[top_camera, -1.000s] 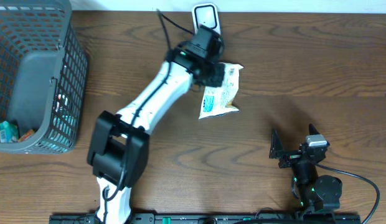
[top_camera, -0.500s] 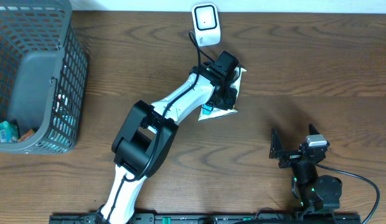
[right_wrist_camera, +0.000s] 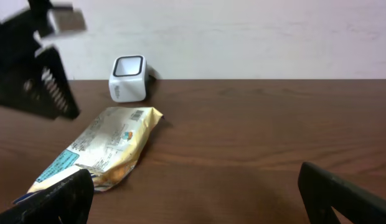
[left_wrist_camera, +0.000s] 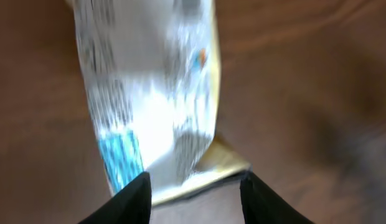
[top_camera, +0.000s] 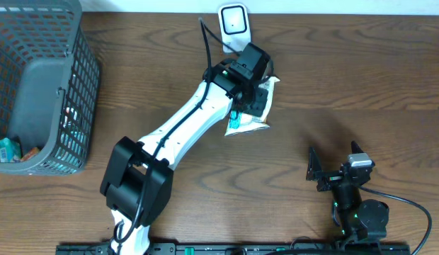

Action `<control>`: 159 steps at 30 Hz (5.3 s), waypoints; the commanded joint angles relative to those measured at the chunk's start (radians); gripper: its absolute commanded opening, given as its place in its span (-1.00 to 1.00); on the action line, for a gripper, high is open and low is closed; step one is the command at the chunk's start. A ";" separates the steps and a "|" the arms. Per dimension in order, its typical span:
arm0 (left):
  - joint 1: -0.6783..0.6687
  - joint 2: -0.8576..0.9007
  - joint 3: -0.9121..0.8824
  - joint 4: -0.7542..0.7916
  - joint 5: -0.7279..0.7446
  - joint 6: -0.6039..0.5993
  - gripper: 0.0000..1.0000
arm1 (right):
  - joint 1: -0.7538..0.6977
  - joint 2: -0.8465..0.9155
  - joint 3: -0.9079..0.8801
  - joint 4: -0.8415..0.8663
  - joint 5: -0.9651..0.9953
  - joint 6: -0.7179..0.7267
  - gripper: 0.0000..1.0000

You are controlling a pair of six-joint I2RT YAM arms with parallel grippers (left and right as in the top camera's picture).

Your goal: Scan the item barcode

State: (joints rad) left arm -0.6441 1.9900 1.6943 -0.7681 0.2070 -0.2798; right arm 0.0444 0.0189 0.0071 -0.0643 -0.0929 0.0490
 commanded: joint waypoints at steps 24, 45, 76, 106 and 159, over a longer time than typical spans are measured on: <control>-0.034 -0.099 -0.106 0.214 -0.196 0.072 -0.20 | 0.009 -0.003 -0.002 -0.004 0.005 0.014 0.99; -0.007 0.243 -0.121 0.566 0.009 0.187 -0.06 | 0.009 -0.003 -0.002 -0.004 0.005 0.013 0.98; -0.046 0.087 -0.148 0.028 0.066 0.393 -0.06 | 0.009 -0.003 -0.002 -0.004 0.005 0.014 0.98; -0.008 0.083 -0.153 0.242 -0.098 -0.206 0.55 | 0.009 -0.003 -0.002 -0.004 0.005 0.013 0.99; -0.107 0.142 -0.122 0.238 -0.092 -0.095 -0.85 | 0.009 -0.003 -0.002 -0.004 0.005 0.013 0.99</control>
State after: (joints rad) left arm -0.7570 2.1178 1.5784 -0.5041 0.1978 -0.3923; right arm 0.0444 0.0189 0.0071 -0.0643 -0.0925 0.0490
